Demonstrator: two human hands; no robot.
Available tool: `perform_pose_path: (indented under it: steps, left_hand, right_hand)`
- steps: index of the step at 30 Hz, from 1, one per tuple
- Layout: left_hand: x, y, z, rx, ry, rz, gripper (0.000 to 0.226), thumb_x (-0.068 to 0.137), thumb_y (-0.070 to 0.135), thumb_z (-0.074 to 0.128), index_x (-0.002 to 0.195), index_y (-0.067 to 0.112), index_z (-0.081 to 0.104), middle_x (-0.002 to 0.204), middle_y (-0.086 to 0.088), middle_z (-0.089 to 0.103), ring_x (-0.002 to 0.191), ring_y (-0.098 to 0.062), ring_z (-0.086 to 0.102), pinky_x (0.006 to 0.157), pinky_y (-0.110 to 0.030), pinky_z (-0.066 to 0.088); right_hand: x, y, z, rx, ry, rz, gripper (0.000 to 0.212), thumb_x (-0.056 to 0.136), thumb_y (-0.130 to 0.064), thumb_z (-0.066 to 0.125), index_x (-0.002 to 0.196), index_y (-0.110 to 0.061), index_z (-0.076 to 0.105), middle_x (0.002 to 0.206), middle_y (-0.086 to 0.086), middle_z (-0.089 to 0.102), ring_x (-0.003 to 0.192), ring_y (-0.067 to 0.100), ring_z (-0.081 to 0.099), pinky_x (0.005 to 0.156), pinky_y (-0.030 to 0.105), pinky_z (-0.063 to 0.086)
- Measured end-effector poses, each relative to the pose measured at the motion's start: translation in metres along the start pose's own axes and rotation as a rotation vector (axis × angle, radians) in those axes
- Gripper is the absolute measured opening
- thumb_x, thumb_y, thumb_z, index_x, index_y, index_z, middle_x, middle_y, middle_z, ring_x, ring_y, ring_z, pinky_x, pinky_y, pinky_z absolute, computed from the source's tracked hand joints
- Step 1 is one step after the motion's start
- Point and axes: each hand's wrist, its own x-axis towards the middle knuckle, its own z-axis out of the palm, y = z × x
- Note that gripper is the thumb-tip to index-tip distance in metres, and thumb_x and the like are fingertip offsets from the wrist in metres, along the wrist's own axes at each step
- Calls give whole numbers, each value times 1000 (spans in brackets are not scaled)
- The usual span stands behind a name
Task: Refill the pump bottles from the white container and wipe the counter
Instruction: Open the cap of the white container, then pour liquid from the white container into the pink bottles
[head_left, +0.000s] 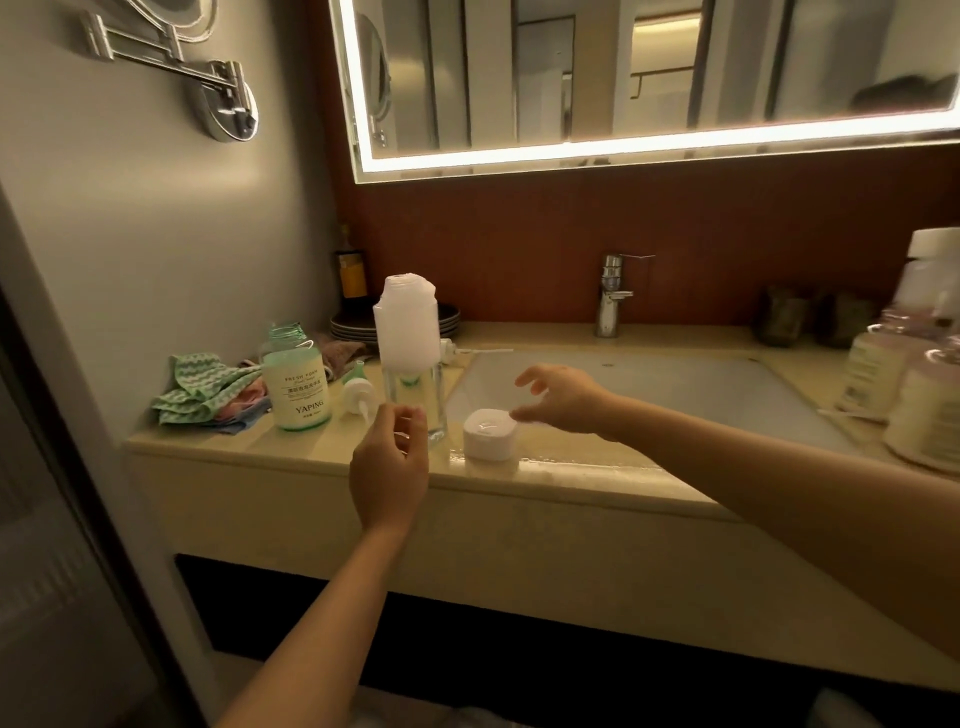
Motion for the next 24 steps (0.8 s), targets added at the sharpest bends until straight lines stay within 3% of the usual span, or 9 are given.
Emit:
perform_pose_path:
  steps: [4,15,24]
  left_hand:
    - [-17,17,7,-72,-119,59,23,94,33,47,96,14,59,87,-2,65,73,-17,60,62,-28,48]
    - [-28,87,52,-340,-257,205,22,93,33,48,94,12,57,79,-3,65,66,-20,63,60,-32,52]
    - [-51,156,105,-488,-436,237,23,93,34,49,93,13,58,78,-4,67,66,-19,63,62,-32,53]
  right_hand:
    - [-23,5,-13,91,221,8,37,87,-25,62,120,-10,53,117,10,55,100,16,51,83,26,43]
    - [-107,27,-79,-64,456,152,29,87,-25,61,111,-9,59,103,8,63,93,18,58,83,31,49]
    - [-164,68,-143,-140,647,294,21,88,-21,60,105,-9,61,96,4,63,87,14,57,75,23,46]
